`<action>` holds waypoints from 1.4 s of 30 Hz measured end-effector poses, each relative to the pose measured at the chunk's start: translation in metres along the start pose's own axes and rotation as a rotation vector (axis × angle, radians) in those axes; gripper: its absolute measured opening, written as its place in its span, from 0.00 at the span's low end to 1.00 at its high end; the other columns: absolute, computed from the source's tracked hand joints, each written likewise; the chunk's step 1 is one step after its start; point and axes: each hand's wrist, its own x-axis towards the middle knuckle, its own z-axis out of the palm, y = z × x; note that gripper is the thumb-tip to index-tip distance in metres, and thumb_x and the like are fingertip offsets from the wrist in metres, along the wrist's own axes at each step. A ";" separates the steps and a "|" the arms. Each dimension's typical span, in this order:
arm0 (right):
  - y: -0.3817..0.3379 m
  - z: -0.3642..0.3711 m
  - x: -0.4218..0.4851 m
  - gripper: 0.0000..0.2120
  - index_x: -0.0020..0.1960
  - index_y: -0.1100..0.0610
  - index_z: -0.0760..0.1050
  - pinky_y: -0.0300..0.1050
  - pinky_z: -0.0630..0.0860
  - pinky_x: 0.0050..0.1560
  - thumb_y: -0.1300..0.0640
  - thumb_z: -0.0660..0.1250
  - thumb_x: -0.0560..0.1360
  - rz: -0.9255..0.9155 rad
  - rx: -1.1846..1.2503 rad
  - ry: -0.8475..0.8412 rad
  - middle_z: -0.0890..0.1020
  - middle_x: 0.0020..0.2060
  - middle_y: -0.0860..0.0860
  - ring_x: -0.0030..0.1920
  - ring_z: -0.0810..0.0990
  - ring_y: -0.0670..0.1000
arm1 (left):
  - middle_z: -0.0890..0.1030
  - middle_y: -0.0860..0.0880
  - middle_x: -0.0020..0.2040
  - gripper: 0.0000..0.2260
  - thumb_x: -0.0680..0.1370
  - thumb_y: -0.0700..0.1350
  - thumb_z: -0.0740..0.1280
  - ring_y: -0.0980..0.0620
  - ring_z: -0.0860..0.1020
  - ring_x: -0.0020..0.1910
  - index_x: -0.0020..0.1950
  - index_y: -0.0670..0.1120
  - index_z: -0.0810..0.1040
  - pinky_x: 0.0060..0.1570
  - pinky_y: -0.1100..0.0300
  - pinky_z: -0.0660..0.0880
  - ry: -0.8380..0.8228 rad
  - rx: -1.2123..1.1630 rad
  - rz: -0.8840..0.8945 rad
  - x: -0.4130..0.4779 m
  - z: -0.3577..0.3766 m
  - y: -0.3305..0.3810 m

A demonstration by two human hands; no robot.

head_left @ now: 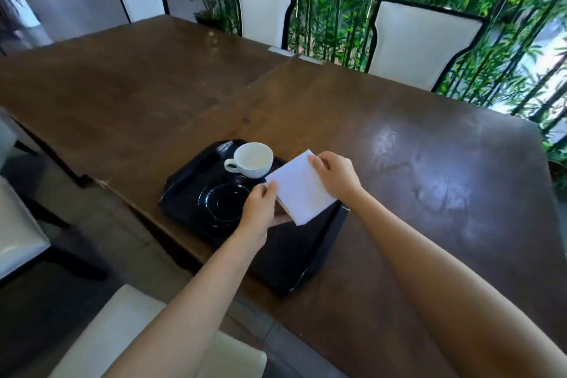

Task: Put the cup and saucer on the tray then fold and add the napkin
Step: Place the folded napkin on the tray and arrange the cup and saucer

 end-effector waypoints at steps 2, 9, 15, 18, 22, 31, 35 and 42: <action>0.009 0.010 0.002 0.15 0.48 0.59 0.75 0.43 0.67 0.34 0.48 0.58 0.78 0.036 -0.027 -0.093 0.77 0.39 0.51 0.38 0.73 0.51 | 0.79 0.43 0.54 0.10 0.80 0.42 0.61 0.46 0.80 0.51 0.61 0.42 0.71 0.32 0.54 0.82 -0.053 -0.097 -0.100 0.002 -0.009 -0.009; 0.036 0.038 0.009 0.18 0.65 0.58 0.70 0.45 0.72 0.54 0.55 0.63 0.77 0.037 -0.073 -0.402 0.77 0.58 0.54 0.56 0.76 0.53 | 0.78 0.43 0.53 0.16 0.75 0.27 0.62 0.45 0.79 0.51 0.60 0.39 0.70 0.45 0.48 0.78 0.011 -0.245 -0.273 0.020 -0.014 -0.041; 0.063 0.066 0.018 0.18 0.64 0.59 0.70 0.46 0.70 0.58 0.57 0.63 0.76 0.046 -0.185 -0.465 0.74 0.62 0.56 0.60 0.73 0.54 | 0.78 0.39 0.58 0.17 0.74 0.26 0.62 0.43 0.78 0.52 0.62 0.34 0.71 0.46 0.49 0.77 0.130 -0.203 -0.391 0.039 -0.006 -0.066; 0.073 0.076 0.018 0.18 0.65 0.58 0.69 0.46 0.68 0.60 0.57 0.63 0.76 0.047 -0.221 -0.454 0.73 0.62 0.56 0.63 0.70 0.55 | 0.78 0.38 0.57 0.16 0.73 0.26 0.63 0.43 0.78 0.52 0.60 0.35 0.72 0.46 0.50 0.78 0.198 -0.162 -0.410 0.048 -0.004 -0.073; 0.078 0.088 0.017 0.19 0.66 0.58 0.68 0.50 0.68 0.62 0.57 0.63 0.76 0.038 -0.224 -0.407 0.72 0.61 0.56 0.64 0.68 0.56 | 0.79 0.40 0.56 0.15 0.72 0.26 0.61 0.44 0.79 0.52 0.57 0.36 0.73 0.45 0.52 0.78 0.240 -0.129 -0.412 0.051 0.001 -0.077; 0.077 0.091 0.011 0.21 0.70 0.55 0.65 0.52 0.65 0.62 0.57 0.61 0.77 0.024 -0.318 -0.371 0.70 0.63 0.55 0.65 0.65 0.57 | 0.78 0.42 0.58 0.19 0.74 0.28 0.60 0.47 0.78 0.55 0.64 0.39 0.72 0.52 0.55 0.77 0.236 -0.065 -0.390 0.034 0.000 -0.074; 0.072 0.087 0.006 0.24 0.73 0.55 0.60 0.52 0.63 0.66 0.59 0.59 0.78 0.008 -0.316 -0.389 0.68 0.68 0.55 0.69 0.62 0.57 | 0.72 0.47 0.59 0.31 0.75 0.30 0.62 0.48 0.75 0.56 0.75 0.48 0.55 0.59 0.51 0.76 0.230 0.027 -0.325 0.028 -0.005 -0.072; 0.067 0.089 -0.025 0.52 0.76 0.60 0.42 0.53 0.45 0.76 0.29 0.61 0.68 -0.040 -0.491 -0.479 0.48 0.77 0.56 0.77 0.45 0.56 | 0.75 0.49 0.54 0.29 0.76 0.33 0.63 0.50 0.77 0.54 0.75 0.48 0.57 0.54 0.56 0.77 0.156 0.138 -0.256 0.027 -0.013 -0.076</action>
